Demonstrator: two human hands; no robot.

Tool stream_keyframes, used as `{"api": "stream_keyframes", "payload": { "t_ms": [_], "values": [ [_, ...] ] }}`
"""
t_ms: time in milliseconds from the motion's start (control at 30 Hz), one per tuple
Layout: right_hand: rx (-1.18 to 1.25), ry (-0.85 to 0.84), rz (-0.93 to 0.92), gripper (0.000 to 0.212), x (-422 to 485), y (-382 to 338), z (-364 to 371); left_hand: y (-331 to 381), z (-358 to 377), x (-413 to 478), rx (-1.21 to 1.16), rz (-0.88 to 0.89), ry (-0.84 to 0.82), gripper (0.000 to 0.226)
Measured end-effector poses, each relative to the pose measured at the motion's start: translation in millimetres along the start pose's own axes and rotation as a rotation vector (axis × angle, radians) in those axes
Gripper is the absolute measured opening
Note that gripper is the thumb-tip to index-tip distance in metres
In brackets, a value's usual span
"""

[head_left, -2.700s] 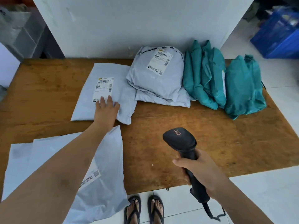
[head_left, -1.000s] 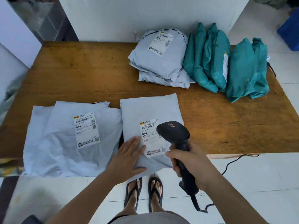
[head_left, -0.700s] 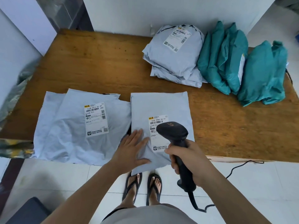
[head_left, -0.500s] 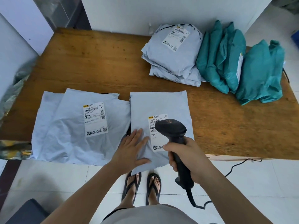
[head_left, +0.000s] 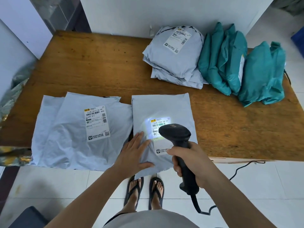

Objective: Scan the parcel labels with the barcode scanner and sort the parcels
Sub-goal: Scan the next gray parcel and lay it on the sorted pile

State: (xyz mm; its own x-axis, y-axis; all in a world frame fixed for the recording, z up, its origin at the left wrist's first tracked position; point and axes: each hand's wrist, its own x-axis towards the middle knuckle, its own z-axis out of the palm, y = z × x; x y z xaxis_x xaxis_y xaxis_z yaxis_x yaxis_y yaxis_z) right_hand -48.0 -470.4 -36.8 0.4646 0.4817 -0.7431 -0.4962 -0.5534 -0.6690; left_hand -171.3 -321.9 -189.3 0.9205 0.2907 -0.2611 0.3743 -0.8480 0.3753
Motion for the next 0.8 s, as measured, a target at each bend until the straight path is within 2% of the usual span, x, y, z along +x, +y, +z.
{"api": "stream_keyframes", "payload": {
  "t_ms": [200,300,500,800],
  "values": [
    [-0.006,-0.004,0.004,0.014,-2.0,-0.4,2.6,8.3,-8.6,-2.0,-0.246,-0.101,0.041,0.095],
    [-0.016,-0.005,0.006,0.015,-1.9,-0.6,3.2,11.8,-14.0,-0.7,-0.287,-0.128,0.037,0.097],
    [-0.042,-0.024,0.010,0.013,-3.3,-0.7,3.6,15.4,-18.2,1.1,-0.416,-0.216,0.084,0.081],
    [-0.045,-0.021,0.005,0.017,-2.3,-3.7,1.9,14.1,-32.9,12.9,-0.521,-0.395,0.033,0.081]
  ]
}}
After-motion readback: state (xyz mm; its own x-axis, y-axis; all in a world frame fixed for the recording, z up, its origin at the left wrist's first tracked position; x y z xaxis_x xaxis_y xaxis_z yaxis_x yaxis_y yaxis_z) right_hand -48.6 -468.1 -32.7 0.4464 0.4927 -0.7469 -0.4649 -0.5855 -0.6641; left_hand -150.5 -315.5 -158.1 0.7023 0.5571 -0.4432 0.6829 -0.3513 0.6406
